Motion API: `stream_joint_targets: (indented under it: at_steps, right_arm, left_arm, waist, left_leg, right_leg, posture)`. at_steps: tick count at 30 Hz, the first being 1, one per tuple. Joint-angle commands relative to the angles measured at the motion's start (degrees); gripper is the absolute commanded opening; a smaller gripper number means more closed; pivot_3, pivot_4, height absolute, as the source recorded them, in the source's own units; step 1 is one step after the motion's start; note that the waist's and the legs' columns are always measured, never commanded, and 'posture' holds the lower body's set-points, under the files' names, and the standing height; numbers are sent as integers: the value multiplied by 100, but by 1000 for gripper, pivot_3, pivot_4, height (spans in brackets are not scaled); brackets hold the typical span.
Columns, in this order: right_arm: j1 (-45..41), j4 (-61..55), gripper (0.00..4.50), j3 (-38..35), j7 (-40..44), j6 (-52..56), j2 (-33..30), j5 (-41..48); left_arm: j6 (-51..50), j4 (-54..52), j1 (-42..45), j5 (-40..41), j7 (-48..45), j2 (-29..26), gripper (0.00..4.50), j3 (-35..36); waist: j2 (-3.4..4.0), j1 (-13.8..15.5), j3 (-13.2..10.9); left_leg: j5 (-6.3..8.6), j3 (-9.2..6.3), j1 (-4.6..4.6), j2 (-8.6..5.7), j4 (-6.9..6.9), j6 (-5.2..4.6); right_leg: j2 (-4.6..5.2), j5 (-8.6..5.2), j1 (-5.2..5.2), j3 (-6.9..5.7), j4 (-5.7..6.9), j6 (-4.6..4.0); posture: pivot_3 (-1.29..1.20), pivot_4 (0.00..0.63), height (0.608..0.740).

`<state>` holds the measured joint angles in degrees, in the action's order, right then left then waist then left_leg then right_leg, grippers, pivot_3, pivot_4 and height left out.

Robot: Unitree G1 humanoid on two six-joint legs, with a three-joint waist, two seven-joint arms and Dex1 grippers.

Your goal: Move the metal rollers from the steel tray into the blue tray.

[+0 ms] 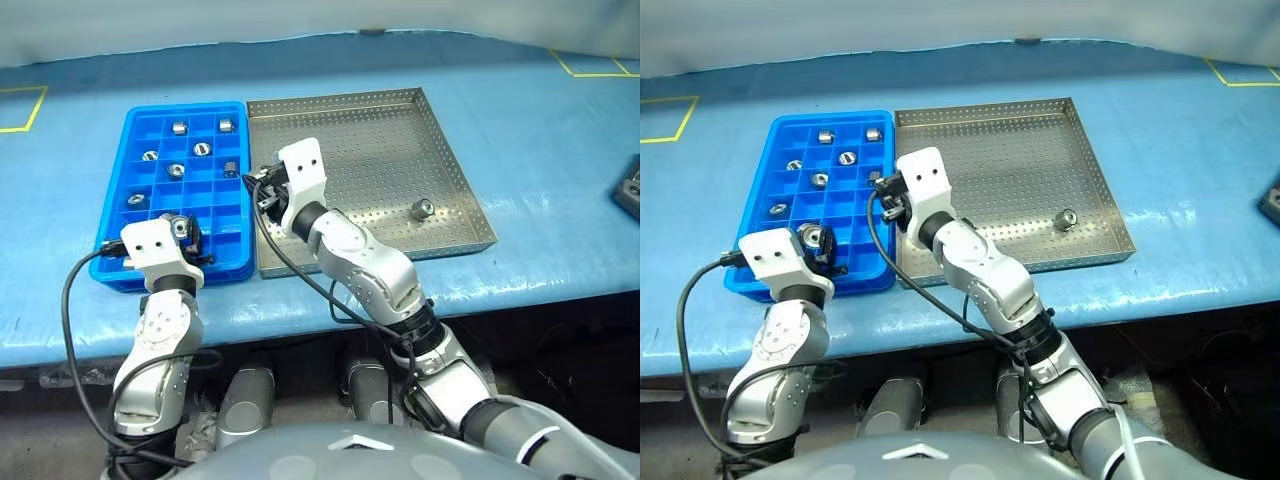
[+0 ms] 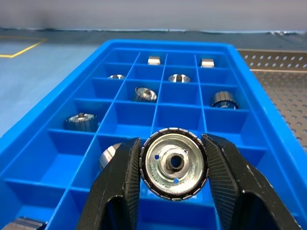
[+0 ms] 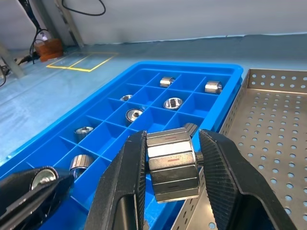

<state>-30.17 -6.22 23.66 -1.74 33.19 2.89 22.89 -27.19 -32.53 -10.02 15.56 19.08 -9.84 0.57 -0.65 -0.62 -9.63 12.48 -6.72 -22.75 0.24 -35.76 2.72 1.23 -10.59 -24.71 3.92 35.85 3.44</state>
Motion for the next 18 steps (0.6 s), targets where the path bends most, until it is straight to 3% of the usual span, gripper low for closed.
stream_joint_targets:
  at_steps: [1,6,14,18]
  right_arm:
    - [-98,-74,1316,-118,188,13,179,-173]
    - [-80,-34,1316,-189,345,45,339,-380]
    - [-113,76,1316,-391,518,73,493,-646]
    - [-297,246,1316,-392,697,-6,538,-815]
  left_arm:
    - [-167,-370,-30,-148,-137,122,1704,-36]
    - [-407,-216,-92,-299,-181,383,1704,-47]
    - [-255,-281,-44,-383,-196,815,4378,87]
    - [157,-425,-18,-408,-283,1047,4478,141]
  waist:
    - [0,1,0]
    - [0,0,0]
    - [0,-3,0]
    - [0,9,0]
  left_leg:
    - [0,0,0,0,0,0]
    - [0,0,-1,0,2,0]
    - [0,0,3,1,2,0]
    - [0,0,2,1,2,0]
  right_leg:
    - [1,0,0,0,0,0]
    - [1,-1,-1,-1,0,-1]
    - [1,-1,0,-3,1,-2]
    - [1,-2,0,-4,1,-3]
  posture:
    - [164,150,740]
    - [162,150,740]
    - [175,150,740]
    - [197,150,740]
